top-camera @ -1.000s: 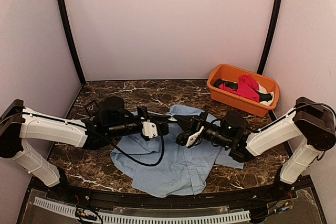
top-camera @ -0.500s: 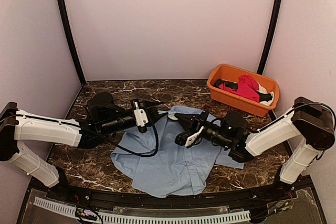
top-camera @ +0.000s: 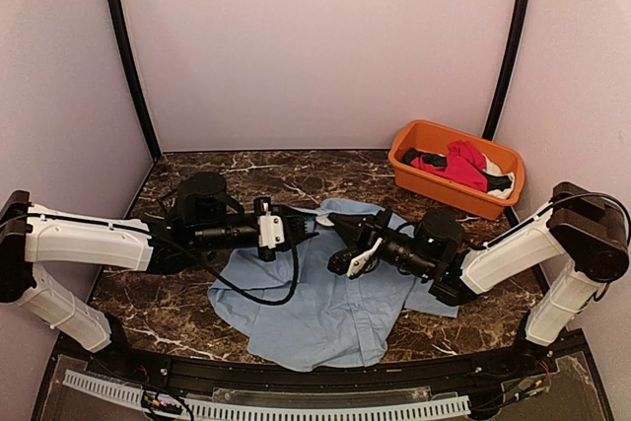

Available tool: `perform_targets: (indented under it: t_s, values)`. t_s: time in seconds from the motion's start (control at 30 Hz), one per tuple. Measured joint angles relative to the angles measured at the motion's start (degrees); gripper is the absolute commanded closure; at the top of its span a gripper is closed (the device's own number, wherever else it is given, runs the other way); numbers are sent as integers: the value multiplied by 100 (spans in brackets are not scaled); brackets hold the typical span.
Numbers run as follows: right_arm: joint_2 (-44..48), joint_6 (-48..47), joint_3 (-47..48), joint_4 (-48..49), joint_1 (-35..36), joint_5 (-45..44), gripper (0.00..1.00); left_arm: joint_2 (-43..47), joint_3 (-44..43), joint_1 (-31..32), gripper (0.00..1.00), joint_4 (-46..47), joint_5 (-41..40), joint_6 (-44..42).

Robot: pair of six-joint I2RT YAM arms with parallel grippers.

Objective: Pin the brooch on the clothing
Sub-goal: Pass from the right arm to the left

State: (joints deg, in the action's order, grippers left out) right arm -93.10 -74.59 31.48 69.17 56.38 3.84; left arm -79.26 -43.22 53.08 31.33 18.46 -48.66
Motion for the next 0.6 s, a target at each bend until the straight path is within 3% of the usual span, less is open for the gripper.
perform_targets:
  t_s: [0.1,0.3,0.37,0.47,0.6]
  values:
    - [2,-199,0,-59,28,-96,100,0,-66,-111,88,-114,-13,459]
    - [11,-507,0,-120,33,-232,100,85,-326,-754,77,-184,317,2518]
    - [9,-625,2,-155,37,-286,100,157,-369,-820,78,-201,481,3283]
    - [9,-778,4,-197,50,-391,100,177,-619,-817,91,-352,778,4524]
    - [11,-885,4,-201,63,-472,100,48,-1259,-817,96,-743,1386,5958]
